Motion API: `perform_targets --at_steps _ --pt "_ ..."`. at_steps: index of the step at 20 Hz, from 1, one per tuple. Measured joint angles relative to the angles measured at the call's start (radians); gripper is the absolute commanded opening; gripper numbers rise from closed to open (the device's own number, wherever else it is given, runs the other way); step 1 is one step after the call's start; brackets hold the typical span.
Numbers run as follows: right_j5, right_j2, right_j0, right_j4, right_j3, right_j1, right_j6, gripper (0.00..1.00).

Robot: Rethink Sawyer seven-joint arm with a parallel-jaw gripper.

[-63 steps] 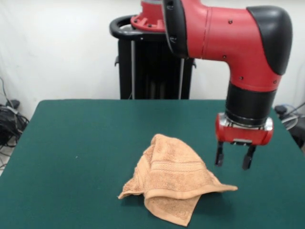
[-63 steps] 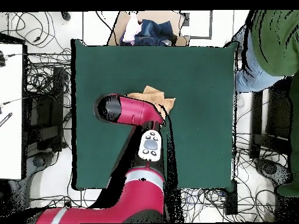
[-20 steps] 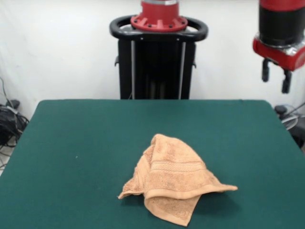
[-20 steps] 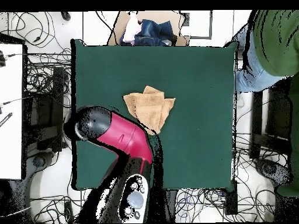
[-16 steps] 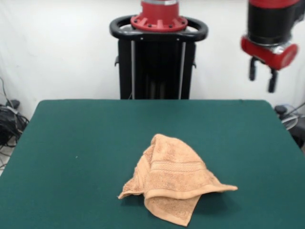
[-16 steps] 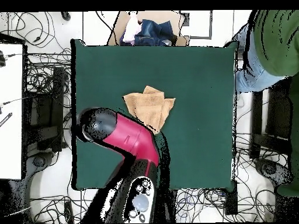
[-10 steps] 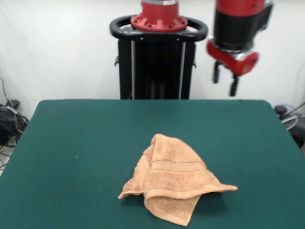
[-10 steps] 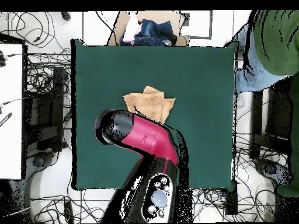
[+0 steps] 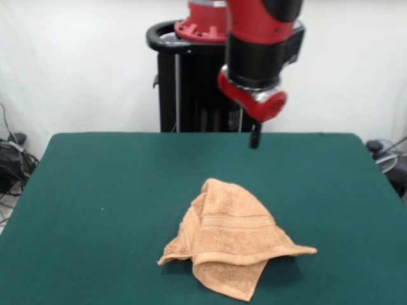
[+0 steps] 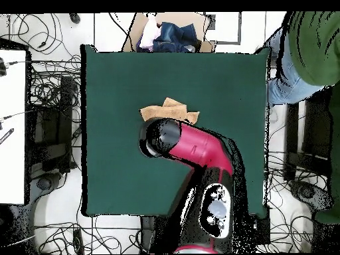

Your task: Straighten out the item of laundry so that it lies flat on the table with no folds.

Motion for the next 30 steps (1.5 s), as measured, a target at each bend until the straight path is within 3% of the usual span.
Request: perform_targets --at_steps 5,16,30 --pt "0.000 0.035 -0.035 -0.064 -0.042 -0.010 0.000 1.00" --pt "0.085 0.104 -0.021 -0.067 -0.061 -0.082 0.000 1.00" --pt "0.018 0.202 -0.022 -0.068 -0.060 -0.074 0.000 1.00"
